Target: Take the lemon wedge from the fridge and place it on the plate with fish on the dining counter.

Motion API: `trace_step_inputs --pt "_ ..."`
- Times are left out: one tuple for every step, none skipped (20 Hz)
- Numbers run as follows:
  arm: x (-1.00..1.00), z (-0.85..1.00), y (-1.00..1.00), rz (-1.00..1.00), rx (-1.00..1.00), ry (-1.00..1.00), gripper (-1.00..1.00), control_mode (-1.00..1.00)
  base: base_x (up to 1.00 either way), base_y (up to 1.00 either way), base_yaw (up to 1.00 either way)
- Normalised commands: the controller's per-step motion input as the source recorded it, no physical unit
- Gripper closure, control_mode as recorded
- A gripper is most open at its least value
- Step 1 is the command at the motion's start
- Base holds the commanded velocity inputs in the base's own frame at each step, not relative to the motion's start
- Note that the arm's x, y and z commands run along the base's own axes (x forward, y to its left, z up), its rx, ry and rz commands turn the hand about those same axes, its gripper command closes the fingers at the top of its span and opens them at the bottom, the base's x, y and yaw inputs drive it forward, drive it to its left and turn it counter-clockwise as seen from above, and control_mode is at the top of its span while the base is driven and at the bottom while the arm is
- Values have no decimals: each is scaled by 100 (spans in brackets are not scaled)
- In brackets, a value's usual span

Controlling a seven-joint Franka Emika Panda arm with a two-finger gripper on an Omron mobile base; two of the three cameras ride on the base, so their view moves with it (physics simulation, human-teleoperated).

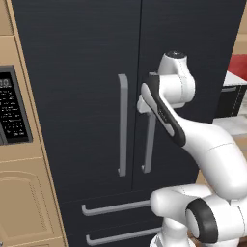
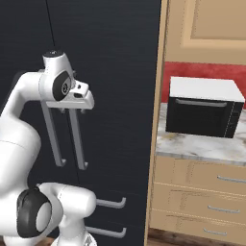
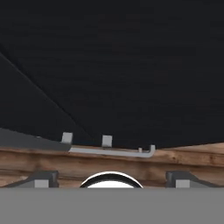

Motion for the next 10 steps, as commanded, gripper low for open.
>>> trace_step_inputs --pt "0 -13 66 0 -1 0 -100 -100 0 0 0" --pt "0 -9 41 0 0 0 -100 -100 0 0 0" --pt "0 0 5 0 0 0 -100 -100 0 0 0" --pt "0 0 0 0 0 0 -100 -100 0 0 0" --pt "0 0 0 0 0 0 -100 -100 0 0 0" --pt "0 0 0 0 0 0 -100 -100 0 0 0" --pt "0 0 0 0 0 0 -100 -100 0 0 0" --pt "0 -2 0 0 0 0 -100 -100 0 0 0" --pt "-12 -4 0 0 0 0 -100 -100 0 0 0" --pt "-33 -16 10 0 0 1 -100 -100 0 0 0"
